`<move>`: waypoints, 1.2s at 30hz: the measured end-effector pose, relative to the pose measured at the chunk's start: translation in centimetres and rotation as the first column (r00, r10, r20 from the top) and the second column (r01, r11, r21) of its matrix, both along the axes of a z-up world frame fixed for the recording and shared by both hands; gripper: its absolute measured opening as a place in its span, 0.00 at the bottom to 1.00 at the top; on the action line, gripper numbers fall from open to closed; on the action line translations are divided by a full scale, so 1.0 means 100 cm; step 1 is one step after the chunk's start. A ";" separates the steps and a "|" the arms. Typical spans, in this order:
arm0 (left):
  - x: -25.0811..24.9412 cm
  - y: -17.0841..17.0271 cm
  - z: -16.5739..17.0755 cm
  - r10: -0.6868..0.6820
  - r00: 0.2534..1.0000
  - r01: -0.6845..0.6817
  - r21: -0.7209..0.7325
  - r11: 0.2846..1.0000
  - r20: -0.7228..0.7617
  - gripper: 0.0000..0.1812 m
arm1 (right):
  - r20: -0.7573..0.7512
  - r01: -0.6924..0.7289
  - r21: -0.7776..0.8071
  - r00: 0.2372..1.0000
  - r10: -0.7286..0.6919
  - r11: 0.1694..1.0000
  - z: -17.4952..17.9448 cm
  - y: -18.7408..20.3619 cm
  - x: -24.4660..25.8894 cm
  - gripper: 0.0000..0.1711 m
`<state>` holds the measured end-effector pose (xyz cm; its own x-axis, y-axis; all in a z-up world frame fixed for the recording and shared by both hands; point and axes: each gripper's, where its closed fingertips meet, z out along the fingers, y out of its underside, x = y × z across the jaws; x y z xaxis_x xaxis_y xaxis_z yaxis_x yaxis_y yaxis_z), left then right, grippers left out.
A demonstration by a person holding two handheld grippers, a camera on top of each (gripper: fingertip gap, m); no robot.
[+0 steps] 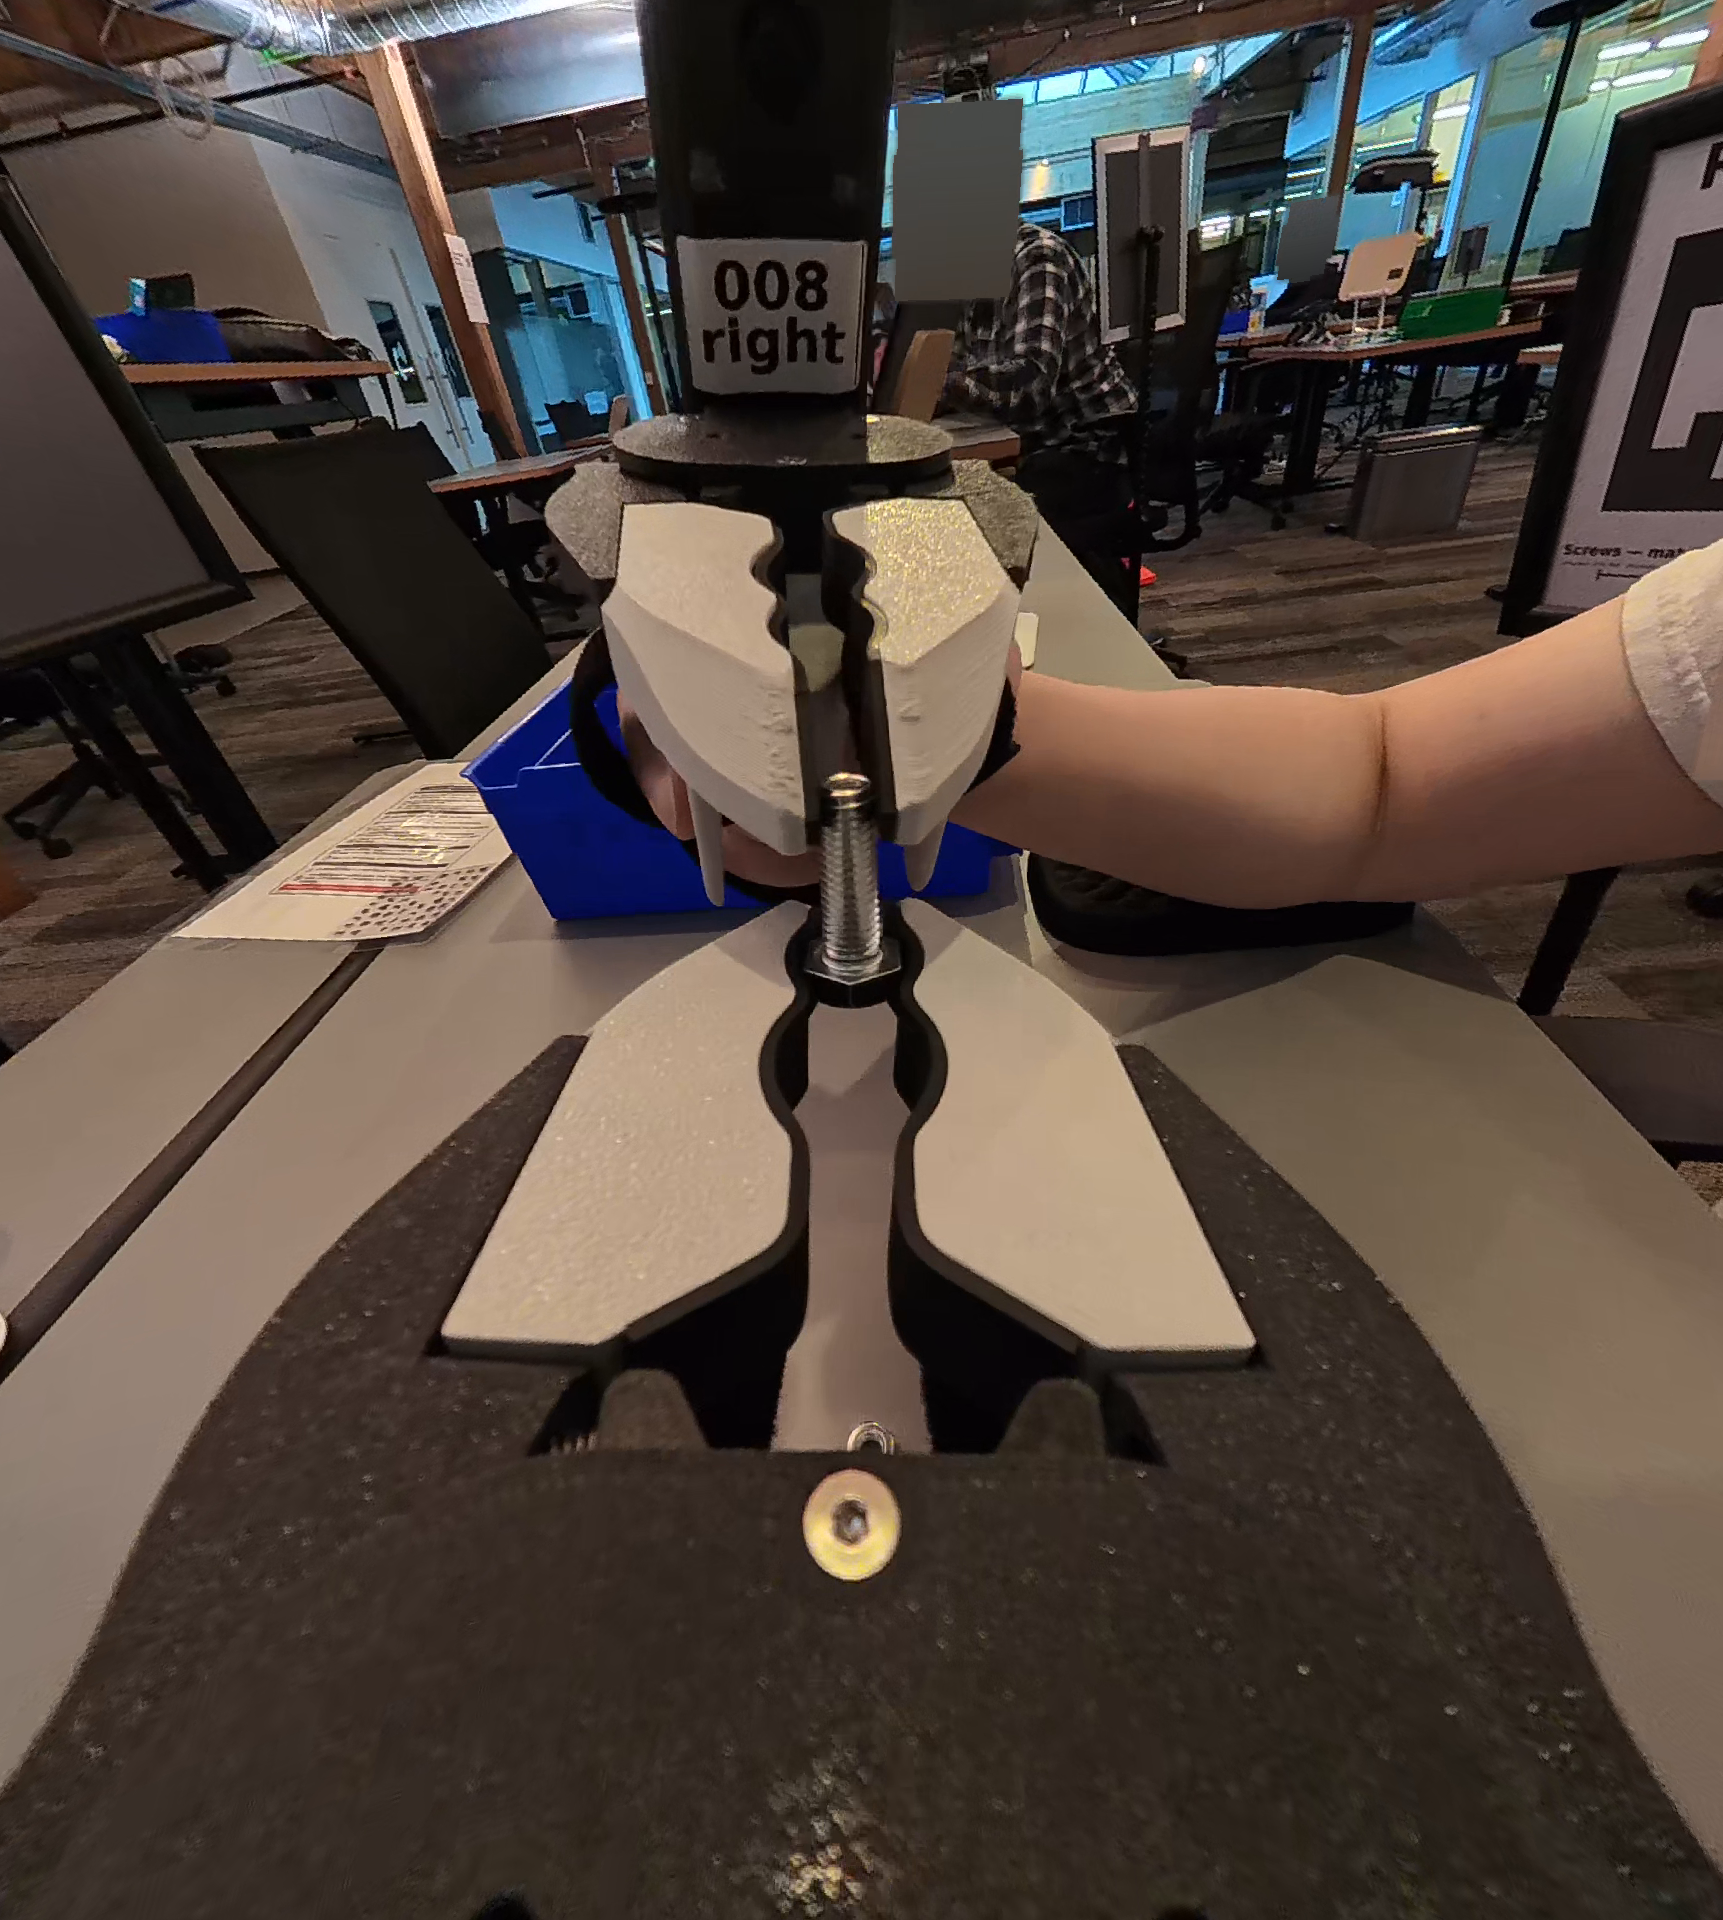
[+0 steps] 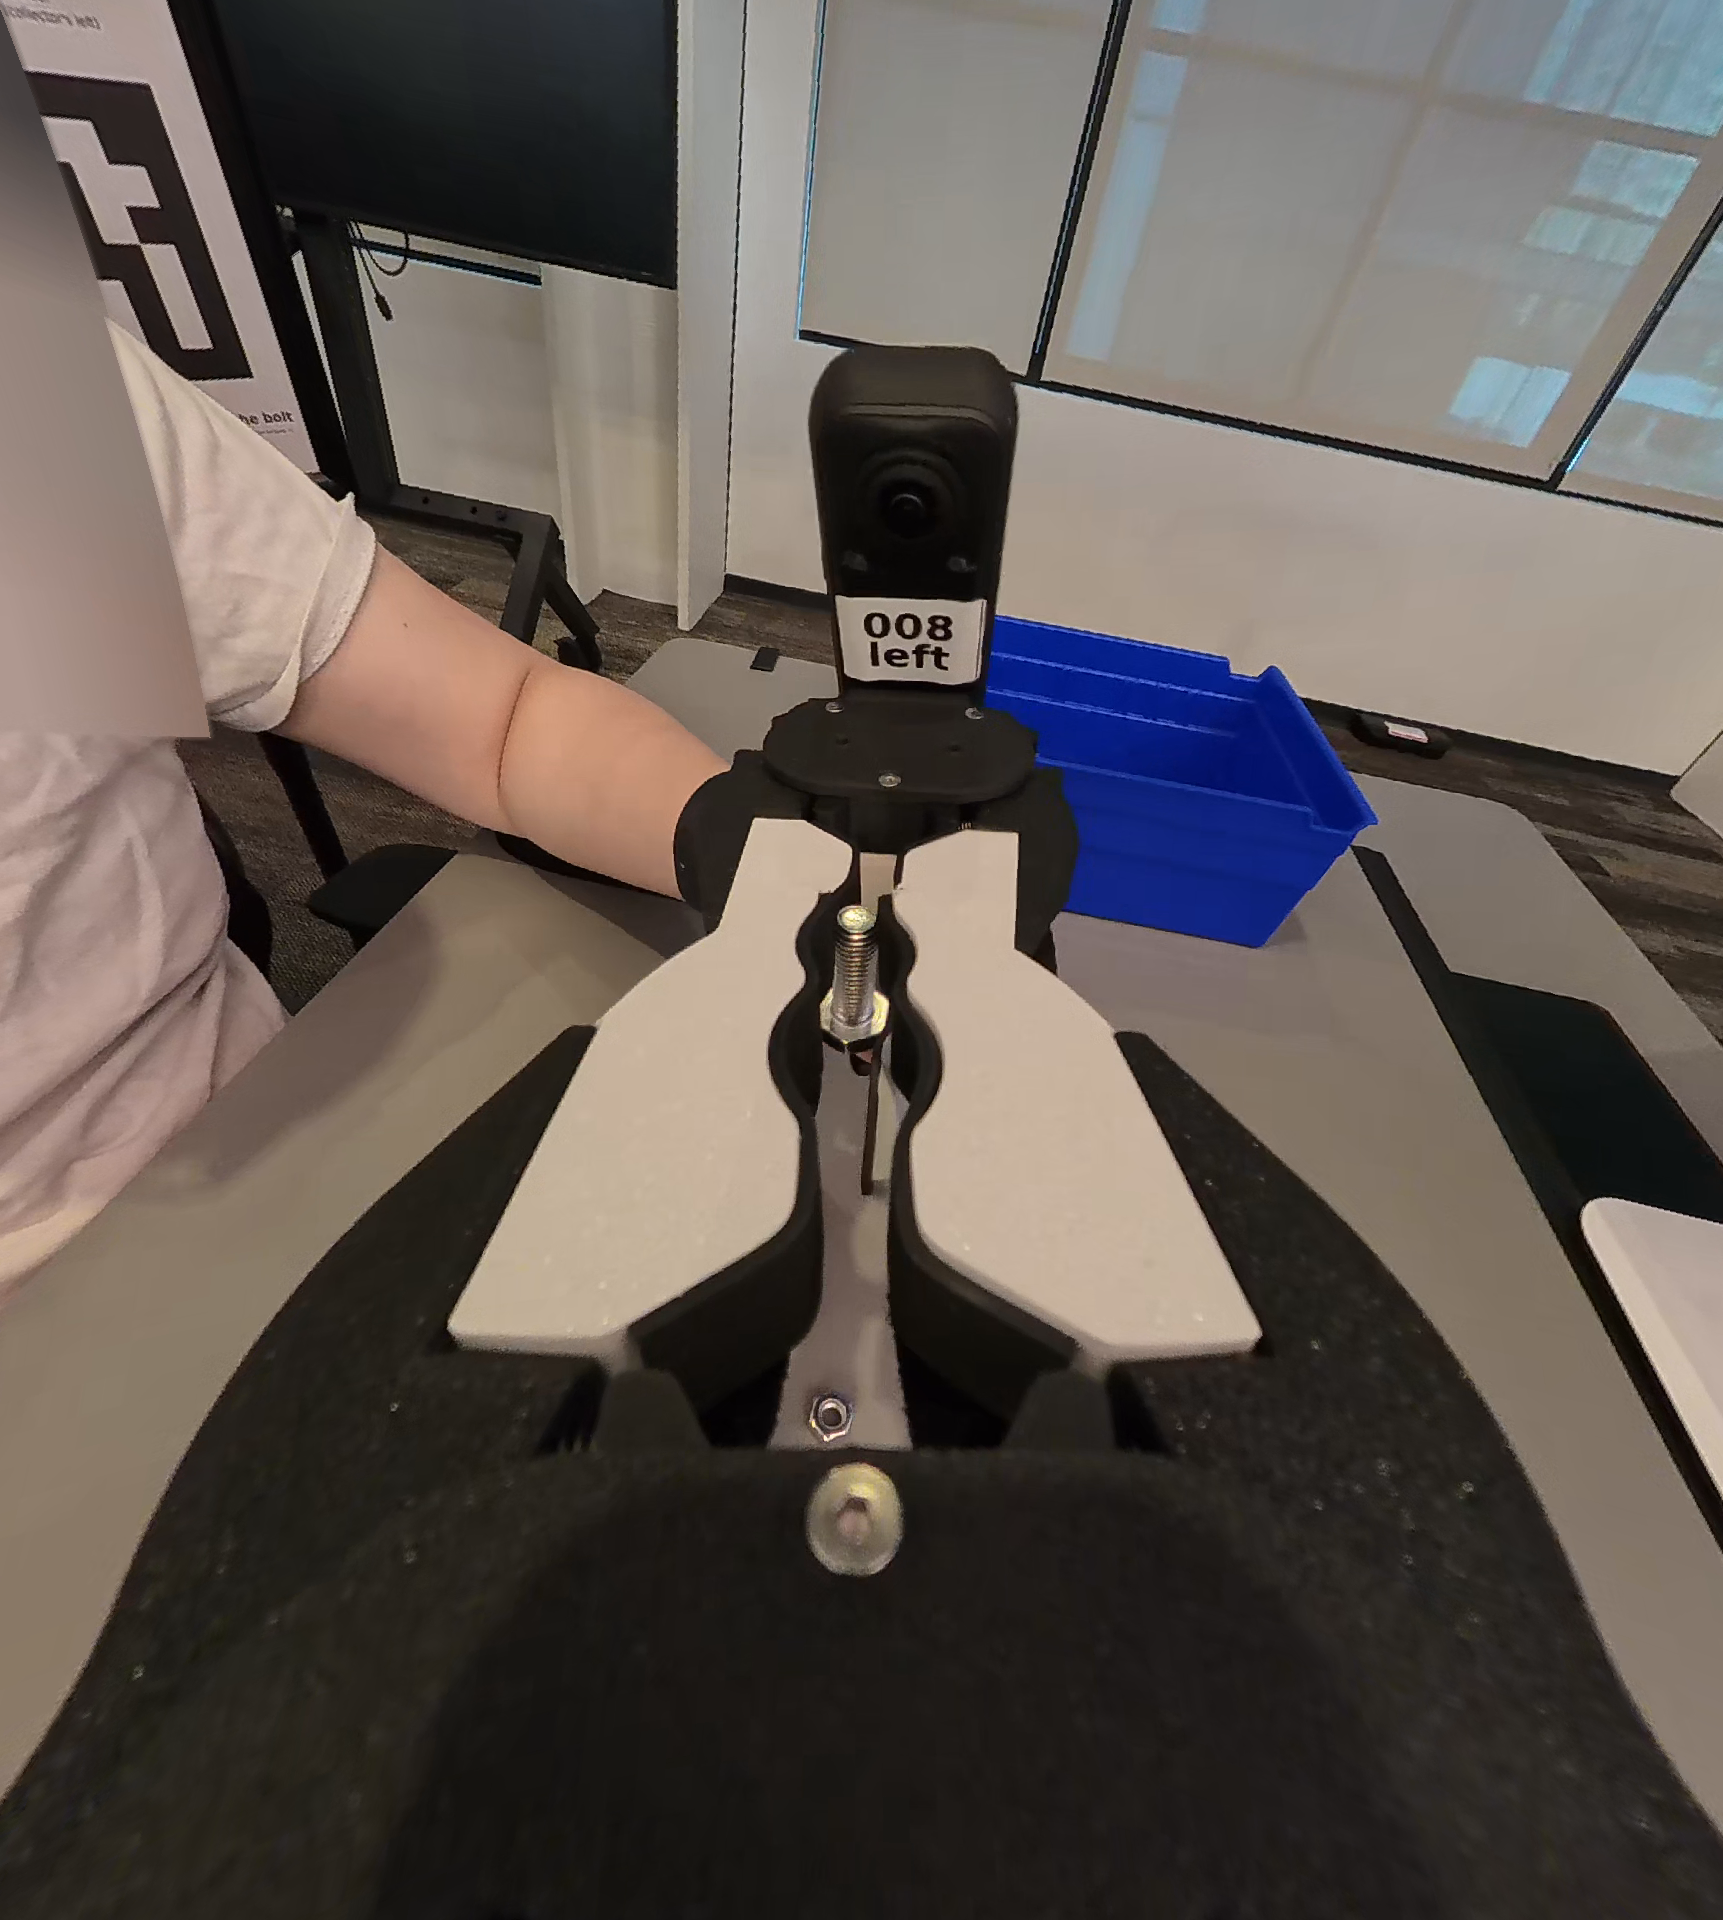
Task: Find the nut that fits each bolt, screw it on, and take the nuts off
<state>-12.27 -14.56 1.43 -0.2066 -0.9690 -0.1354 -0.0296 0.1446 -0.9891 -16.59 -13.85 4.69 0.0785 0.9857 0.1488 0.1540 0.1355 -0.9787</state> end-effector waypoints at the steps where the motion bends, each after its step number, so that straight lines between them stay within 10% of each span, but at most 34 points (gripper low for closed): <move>1: 0.000 0.000 0.000 0.001 1.000 -0.001 0.005 1.000 0.000 0.06 | -0.002 -0.003 -0.002 1.000 0.003 1.000 0.000 0.000 0.000 0.04; 36: -0.001 0.024 -0.003 0.160 0.987 -0.158 0.067 0.985 -0.016 0.05 | 0.009 0.127 0.016 0.992 -0.127 0.992 0.002 0.016 0.005 0.10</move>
